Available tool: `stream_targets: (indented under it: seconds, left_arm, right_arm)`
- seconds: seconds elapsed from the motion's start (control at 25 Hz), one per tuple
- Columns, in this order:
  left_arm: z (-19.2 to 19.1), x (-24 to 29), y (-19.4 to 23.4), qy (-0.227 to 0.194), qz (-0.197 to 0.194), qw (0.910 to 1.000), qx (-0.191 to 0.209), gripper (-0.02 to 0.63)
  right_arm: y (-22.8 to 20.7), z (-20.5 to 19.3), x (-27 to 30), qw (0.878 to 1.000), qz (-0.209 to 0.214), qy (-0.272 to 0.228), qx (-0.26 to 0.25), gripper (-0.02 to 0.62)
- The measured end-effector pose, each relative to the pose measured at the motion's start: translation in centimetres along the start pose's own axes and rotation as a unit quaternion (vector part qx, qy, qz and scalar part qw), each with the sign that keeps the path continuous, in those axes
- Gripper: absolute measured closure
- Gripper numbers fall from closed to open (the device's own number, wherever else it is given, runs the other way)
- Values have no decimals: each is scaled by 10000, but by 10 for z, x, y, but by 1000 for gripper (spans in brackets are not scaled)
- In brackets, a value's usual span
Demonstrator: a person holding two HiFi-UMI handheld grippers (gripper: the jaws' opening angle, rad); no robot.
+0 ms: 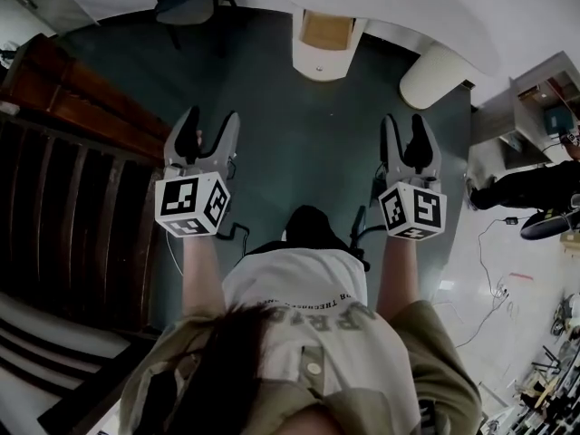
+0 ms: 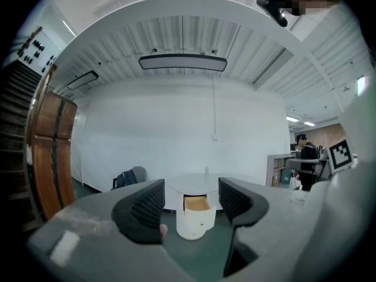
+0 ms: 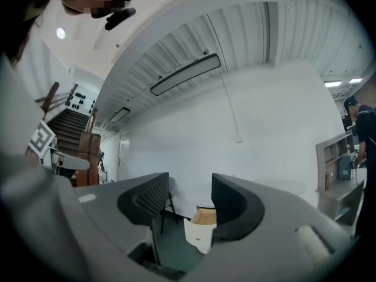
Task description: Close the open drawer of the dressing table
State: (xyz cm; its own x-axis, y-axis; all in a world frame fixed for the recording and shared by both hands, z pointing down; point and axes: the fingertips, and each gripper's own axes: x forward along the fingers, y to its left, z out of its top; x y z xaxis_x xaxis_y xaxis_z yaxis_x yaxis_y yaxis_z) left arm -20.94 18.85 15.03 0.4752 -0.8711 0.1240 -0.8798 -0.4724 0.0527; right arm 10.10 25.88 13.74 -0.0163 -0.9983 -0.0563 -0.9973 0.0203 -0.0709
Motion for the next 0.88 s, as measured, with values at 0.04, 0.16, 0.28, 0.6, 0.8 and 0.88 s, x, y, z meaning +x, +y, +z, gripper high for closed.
stream_targets:
  seconds: [0.04,0.16,0.28,0.6,0.8,0.88]
  left_arm:
    - [-1,3,3,14,-6,10000,2,316]
    - [-3,14,9,55,-15,10000,-25,316]
    - [-7,26,16,97,8,9999,-38,316]
    - [-18,73,46,218,65,9997,56,316]
    - [-26,117,60,281,18,9996,-7,316]
    - [-26,137,61,299,-41,9995,-26,316]
  right_arm:
    - [-2,0,3,10000,-35,5,-6,376]
    - [-9,-2,13,9999,-123,9,10,376]
    - [-15,-10,27,9999,-164,35,-25,376]
    - [-21,-43,85,9993,-276,245,5,376]
    - [-32,-55,117,9988,-387,316,11,376]
    - [-39,-59,130,9984,-440,347,33,376]
